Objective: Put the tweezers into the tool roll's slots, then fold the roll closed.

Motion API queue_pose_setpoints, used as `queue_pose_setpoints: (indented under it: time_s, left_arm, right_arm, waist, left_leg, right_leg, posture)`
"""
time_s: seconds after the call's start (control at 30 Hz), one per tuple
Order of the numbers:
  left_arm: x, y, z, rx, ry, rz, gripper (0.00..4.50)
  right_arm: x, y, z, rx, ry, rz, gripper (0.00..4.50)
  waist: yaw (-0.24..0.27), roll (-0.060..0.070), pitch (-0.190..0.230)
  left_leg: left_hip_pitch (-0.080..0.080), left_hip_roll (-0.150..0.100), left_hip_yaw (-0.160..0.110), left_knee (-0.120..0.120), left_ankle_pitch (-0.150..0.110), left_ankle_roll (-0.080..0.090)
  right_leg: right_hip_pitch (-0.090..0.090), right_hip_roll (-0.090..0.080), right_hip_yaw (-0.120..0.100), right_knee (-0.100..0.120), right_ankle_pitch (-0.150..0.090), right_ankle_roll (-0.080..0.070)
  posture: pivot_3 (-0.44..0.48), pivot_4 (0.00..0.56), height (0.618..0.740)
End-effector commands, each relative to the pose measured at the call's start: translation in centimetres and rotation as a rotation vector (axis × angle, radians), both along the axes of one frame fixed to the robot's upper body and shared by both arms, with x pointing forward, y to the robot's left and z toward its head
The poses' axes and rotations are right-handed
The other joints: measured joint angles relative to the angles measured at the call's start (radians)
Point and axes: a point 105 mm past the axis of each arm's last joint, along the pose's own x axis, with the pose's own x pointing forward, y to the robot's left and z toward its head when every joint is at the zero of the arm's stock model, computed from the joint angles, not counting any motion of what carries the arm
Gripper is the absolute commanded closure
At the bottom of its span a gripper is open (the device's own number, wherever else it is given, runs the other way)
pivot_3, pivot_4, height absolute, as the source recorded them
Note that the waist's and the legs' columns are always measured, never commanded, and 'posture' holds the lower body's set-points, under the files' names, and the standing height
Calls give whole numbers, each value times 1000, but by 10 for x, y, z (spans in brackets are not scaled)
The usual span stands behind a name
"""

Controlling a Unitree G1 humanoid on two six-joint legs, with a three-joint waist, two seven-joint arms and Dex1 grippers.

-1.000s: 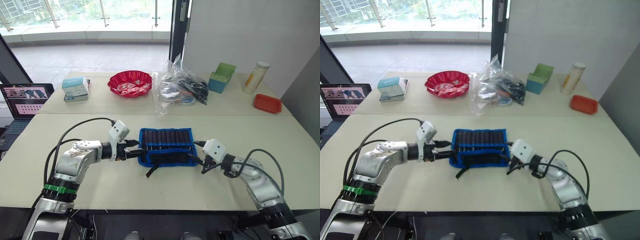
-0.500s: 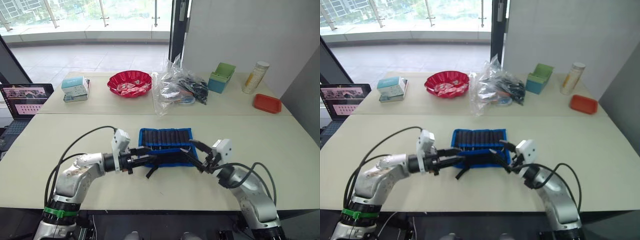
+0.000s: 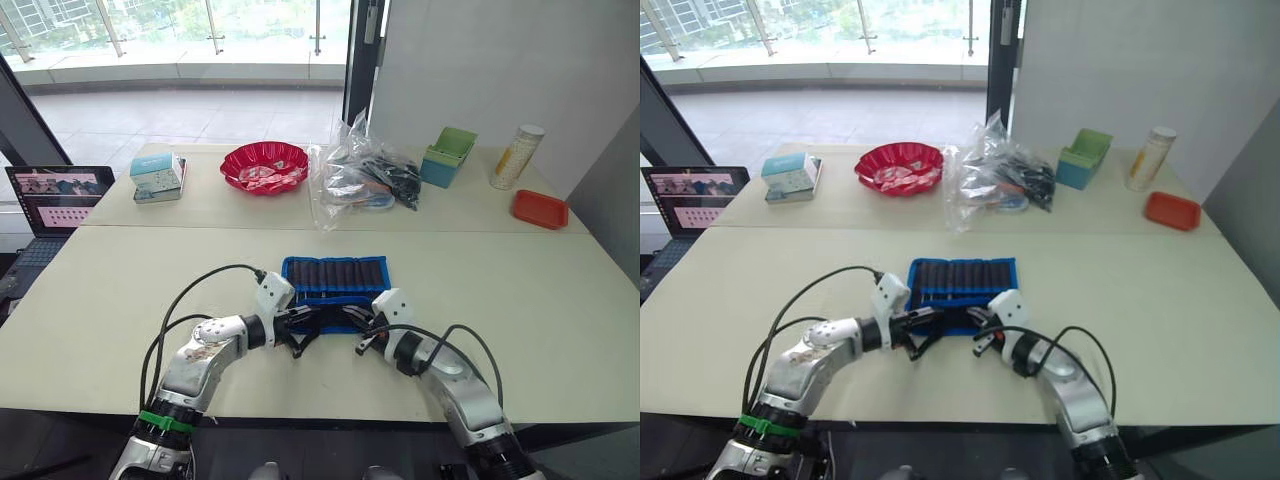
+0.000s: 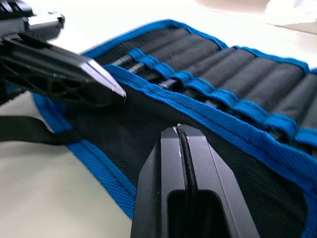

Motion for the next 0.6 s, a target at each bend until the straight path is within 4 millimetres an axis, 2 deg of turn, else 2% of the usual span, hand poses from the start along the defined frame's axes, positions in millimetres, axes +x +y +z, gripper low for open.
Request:
queue_pose_setpoints:
  time_s: [0.03, 0.23, 0.43, 0.53, 0.6]
  left_arm:
    - [14, 4, 9, 8, -66, 63, 4500]
    - [17, 9, 4, 26, -63, 74, 4500]
    - [20, 26, -17, 138, -62, 121, 4500]
    - [21, 23, -10, 121, -79, 107, 4500]
    - [23, 21, -2, 106, -96, 92, 4500]
  right_arm:
    - [5, -16, -17, -74, 41, -93, 4482]
    - [4, -27, -25, -45, 48, -182, 4482]
    - [2, -62, -27, 109, 103, -375, 4482]
    - [1, -66, -26, 81, 106, -385, 4482]
    - [0, -61, -19, 92, 93, -364, 4482]
  waist:
    - [1, 0, 0]
    - [3, -1, -3]
    - [10, -1, -7]
    - [12, -2, -9]
    - [12, -2, -9]
  left_leg:
    - [0, 0, 0, 0, 0, 0]
    - [1, 0, -1, 0, 0, 0]
    - [2, -1, -1, 0, 0, 0]
    - [3, -1, -1, 0, 0, 0]
    - [5, -1, -1, -1, 0, 0]
  right_leg:
    - [0, 0, 0, 0, 0, 0]
    - [1, 0, 0, 0, 0, 0]
    - [2, -1, 0, 0, 0, 0]
    - [3, -1, 0, 0, 0, 0]
    - [4, -1, 0, -1, 0, 0]
  posture:
    - [0, 150, 740]
    - [0, 150, 740]
    - [0, 150, 740]
    - [0, 150, 740]
    - [0, 150, 740]
